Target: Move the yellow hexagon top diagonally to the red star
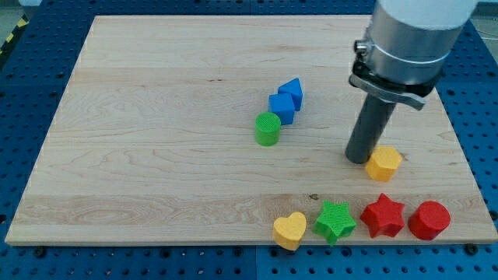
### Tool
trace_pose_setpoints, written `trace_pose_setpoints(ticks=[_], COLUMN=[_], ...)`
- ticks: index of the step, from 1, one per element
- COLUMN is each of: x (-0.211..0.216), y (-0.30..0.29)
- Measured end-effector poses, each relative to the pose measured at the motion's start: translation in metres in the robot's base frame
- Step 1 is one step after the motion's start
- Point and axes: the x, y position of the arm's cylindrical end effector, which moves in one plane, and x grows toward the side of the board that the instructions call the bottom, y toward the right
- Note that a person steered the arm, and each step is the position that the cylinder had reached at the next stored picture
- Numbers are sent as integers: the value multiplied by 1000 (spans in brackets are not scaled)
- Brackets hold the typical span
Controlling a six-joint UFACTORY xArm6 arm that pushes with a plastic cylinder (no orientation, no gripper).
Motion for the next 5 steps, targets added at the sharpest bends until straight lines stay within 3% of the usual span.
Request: trace_pose_setpoints(ticks=[3, 5], x=[0, -1], y=[47, 10])
